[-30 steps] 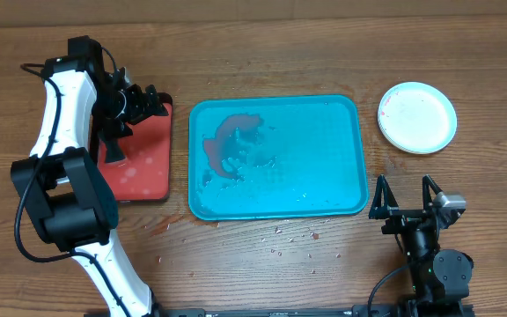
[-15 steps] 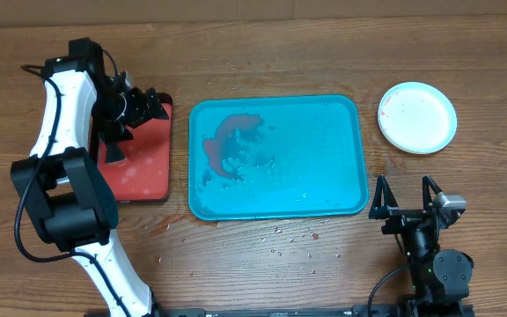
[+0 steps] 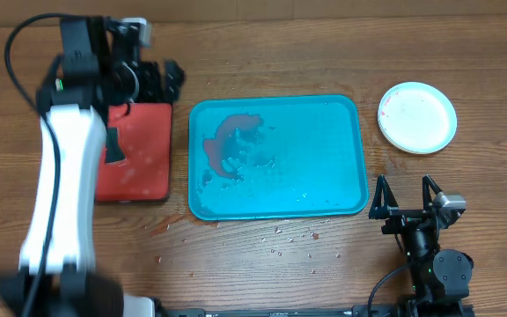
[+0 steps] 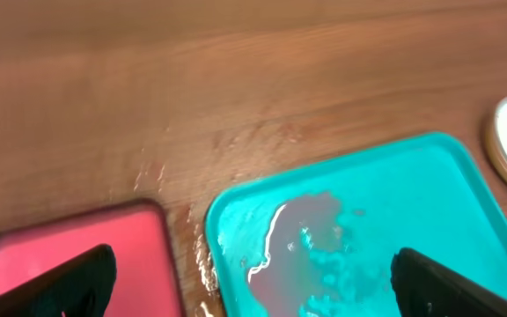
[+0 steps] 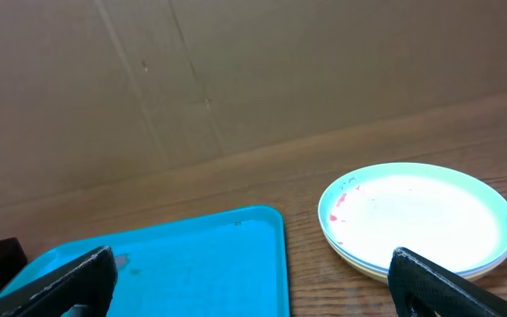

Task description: Clean dirty plates on tray and stack at the side

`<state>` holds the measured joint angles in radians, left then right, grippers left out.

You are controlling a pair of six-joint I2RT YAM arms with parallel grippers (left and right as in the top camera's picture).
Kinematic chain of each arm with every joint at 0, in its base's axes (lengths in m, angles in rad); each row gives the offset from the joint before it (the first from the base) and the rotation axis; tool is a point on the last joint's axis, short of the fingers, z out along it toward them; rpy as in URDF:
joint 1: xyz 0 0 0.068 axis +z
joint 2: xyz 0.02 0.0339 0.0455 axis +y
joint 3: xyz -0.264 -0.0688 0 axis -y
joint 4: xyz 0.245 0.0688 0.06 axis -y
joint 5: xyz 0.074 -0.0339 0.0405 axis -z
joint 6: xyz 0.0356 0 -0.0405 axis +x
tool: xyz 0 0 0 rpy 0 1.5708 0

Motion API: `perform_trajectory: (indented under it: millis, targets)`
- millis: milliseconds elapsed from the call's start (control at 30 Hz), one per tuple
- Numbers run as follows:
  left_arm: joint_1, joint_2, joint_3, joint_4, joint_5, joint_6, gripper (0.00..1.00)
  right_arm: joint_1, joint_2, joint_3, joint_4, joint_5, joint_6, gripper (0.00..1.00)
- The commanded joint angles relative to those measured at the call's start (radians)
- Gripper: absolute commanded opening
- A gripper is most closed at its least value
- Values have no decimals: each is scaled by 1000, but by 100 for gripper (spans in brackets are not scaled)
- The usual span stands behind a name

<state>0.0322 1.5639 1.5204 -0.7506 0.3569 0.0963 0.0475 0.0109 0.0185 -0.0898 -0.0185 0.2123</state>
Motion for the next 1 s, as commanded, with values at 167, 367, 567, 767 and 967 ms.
perform_trajectory:
  millis: [167,367,567,767,967]
  targets:
    - [4,-472,-533,171,-31,200,100,-4,-8,-10,6,10,-4,100]
    - [7,-687,-718,193,-69,208,100,-4,-8,-10,6,10,-4,100]
    - [8,-909,-984,422,-79,206,100,-4,-8,-10,6,10,-4,100]
    - [7,-1140,-1258,707,-109,94,100,-4,-8,-10,6,10,-4,100]
    - [7,-1304,-1447,874,-237,-85,100,-4,-8,-10,6,10,-4,100]
